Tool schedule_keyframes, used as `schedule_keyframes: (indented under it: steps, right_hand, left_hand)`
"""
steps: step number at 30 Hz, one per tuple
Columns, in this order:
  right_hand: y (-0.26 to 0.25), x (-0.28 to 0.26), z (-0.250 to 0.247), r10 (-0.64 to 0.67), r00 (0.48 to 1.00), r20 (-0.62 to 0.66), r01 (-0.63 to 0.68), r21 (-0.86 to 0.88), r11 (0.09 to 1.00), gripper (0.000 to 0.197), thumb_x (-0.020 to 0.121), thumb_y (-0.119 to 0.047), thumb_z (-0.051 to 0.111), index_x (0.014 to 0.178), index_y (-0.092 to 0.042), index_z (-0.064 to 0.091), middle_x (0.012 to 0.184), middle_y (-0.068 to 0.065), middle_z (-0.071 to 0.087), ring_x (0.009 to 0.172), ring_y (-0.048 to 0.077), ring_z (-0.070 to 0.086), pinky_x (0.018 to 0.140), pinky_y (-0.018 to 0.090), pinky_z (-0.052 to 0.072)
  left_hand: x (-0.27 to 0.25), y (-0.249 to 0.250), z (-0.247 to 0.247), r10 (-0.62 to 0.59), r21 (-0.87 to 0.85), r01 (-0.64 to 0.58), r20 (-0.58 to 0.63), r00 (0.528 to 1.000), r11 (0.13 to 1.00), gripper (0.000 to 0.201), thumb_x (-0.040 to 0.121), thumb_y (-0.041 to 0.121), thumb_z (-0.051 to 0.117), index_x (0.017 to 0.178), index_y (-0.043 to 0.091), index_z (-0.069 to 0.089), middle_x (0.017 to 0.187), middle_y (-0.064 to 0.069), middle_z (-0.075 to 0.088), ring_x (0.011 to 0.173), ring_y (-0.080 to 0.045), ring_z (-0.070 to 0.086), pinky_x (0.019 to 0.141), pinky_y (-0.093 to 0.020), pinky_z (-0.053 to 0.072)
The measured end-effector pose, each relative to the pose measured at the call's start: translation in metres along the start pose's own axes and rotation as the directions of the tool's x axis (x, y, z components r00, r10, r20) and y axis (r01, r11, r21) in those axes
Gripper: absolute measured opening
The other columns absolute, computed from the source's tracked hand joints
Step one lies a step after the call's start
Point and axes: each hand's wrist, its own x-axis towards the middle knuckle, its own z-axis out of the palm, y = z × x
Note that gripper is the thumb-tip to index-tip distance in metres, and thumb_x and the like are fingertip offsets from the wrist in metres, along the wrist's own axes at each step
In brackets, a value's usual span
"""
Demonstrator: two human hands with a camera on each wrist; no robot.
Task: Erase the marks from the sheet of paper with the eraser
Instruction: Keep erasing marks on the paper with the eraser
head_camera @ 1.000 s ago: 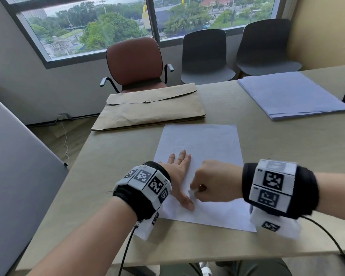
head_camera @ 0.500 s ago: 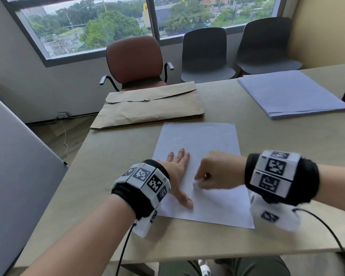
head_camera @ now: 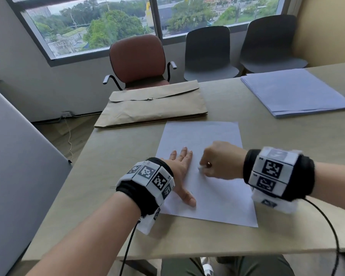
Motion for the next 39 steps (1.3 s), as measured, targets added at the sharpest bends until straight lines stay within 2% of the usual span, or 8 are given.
schedule_keyframes:
  steps: [5,9,13,19,25,28,33,39]
  right_hand:
    - [-0.017,-0.025,0.005,-0.124,0.984,0.132,0.122,0.022,0.992,0.031,0.087,-0.023,0.050,0.058,-0.013,0.047,0.049,0.005,0.036,0.064,0.026,0.034,0.058,0.026,0.031]
    - [0.004,-0.002,-0.002,-0.003,1.000,0.017,0.003,-0.008,1.000,0.040,0.085,-0.024,0.050,0.049,-0.014,0.037,0.051,0.002,0.038,0.066,0.028,0.039,0.062,0.029,0.040]
    - [-0.007,-0.016,0.009,-0.042,0.998,0.036,0.041,0.047,0.998,0.030,0.088,-0.023,0.046,0.067,-0.007,0.060,0.070,0.015,0.059,0.068,0.029,0.039,0.067,0.030,0.044]
    - [-0.001,-0.005,-0.002,-0.008,0.999,0.044,0.007,0.031,1.000,0.030,0.086,-0.023,0.051,0.061,-0.007,0.058,0.057,0.009,0.047,0.064,0.026,0.036,0.058,0.028,0.033]
    - [-0.015,-0.011,0.005,-0.062,0.994,0.094,0.059,0.042,0.997,0.045,0.086,-0.023,0.053,0.044,-0.018,0.034,0.047,0.002,0.033,0.060,0.025,0.033,0.050,0.026,0.027]
    - [-0.019,-0.018,0.005,-0.104,0.980,0.168,0.092,0.078,0.993,0.037,0.085,-0.023,0.055,0.050,-0.018,0.043,0.047,0.003,0.037,0.056,0.023,0.034,0.051,0.022,0.029]
    - [0.005,0.008,-0.007,0.068,0.998,0.016,-0.069,0.118,0.991,0.030,0.084,-0.022,0.056,0.056,-0.013,0.057,0.052,0.003,0.047,0.057,0.021,0.039,0.058,0.026,0.036]
    - [-0.016,-0.011,0.000,-0.077,0.984,0.159,0.055,0.135,0.989,0.023,0.085,-0.023,0.058,0.066,-0.015,0.068,0.050,-0.001,0.043,0.051,0.018,0.037,0.051,0.018,0.030]
  left_hand:
    - [0.001,0.000,0.001,-0.002,0.013,0.002,0.006,1.000,1.000,0.133,0.068,0.055,0.074,0.143,0.017,-0.029,0.152,0.004,-0.032,0.143,-0.021,-0.022,0.118,-0.047,0.002]
    - [0.001,-0.001,0.000,-0.004,0.011,0.004,0.004,1.000,1.000,0.133,0.068,0.055,0.074,0.144,0.018,-0.029,0.152,0.004,-0.032,0.143,-0.020,-0.021,0.118,-0.049,0.002]
    - [0.002,0.000,0.001,-0.006,0.015,0.006,0.003,1.000,1.000,0.133,0.068,0.057,0.074,0.143,0.018,-0.030,0.152,0.005,-0.032,0.143,-0.020,-0.022,0.118,-0.050,0.003]
    - [0.002,-0.001,0.001,-0.007,0.017,0.007,0.000,1.000,1.000,0.133,0.068,0.056,0.074,0.143,0.017,-0.029,0.152,0.004,-0.032,0.143,-0.020,-0.021,0.118,-0.049,0.004]
    - [0.001,0.001,0.002,-0.012,0.017,0.012,0.000,1.000,1.000,0.133,0.069,0.055,0.074,0.143,0.017,-0.029,0.152,0.004,-0.032,0.143,-0.021,-0.021,0.118,-0.050,0.004]
    - [0.001,0.000,0.002,-0.008,0.018,0.008,0.004,1.000,1.000,0.133,0.068,0.055,0.074,0.143,0.017,-0.030,0.152,0.004,-0.032,0.143,-0.021,-0.023,0.118,-0.049,0.002]
    - [-0.001,0.000,0.002,0.000,0.005,0.000,0.002,1.000,1.000,0.133,0.068,0.054,0.074,0.144,0.018,-0.029,0.152,0.005,-0.032,0.143,-0.020,-0.022,0.118,-0.048,0.002]
    - [0.001,-0.001,0.003,-0.002,0.039,0.002,0.006,1.000,0.999,0.133,0.068,0.057,0.073,0.142,0.018,-0.031,0.151,0.005,-0.034,0.143,-0.020,-0.022,0.118,-0.050,0.004]
